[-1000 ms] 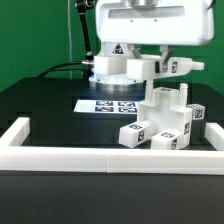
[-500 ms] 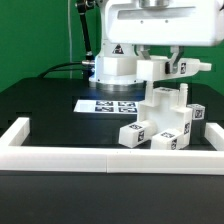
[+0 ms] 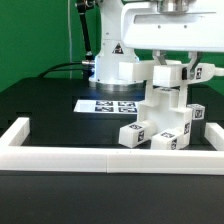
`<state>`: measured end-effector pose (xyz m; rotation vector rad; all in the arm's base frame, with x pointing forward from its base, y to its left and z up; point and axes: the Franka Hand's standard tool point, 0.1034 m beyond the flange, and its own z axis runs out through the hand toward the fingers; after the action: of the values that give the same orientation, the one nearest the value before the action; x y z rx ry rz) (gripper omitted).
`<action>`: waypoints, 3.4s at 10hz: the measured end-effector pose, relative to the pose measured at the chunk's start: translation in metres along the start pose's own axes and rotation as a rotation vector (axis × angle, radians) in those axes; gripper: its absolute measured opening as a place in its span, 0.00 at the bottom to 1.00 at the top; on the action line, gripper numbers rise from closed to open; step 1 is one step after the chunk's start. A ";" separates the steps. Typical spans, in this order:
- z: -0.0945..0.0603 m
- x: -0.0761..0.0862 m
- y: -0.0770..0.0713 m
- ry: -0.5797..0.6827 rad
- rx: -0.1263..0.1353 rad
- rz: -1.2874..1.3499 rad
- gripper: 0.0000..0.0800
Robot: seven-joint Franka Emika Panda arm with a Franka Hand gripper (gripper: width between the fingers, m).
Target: Assemble chair
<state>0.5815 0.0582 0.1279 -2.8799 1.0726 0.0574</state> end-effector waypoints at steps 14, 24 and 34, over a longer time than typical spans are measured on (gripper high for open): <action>0.005 -0.012 0.000 -0.001 -0.002 -0.040 0.36; 0.003 -0.014 0.001 -0.003 -0.001 -0.039 0.36; 0.013 -0.019 0.006 -0.005 -0.011 -0.046 0.36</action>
Offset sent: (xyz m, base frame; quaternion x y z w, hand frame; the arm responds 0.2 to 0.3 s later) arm -0.0145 -0.0033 -0.0021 -0.0102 0.0064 -0.0412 0.9991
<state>0.5626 0.0672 0.1154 -2.9110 1.0075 0.0677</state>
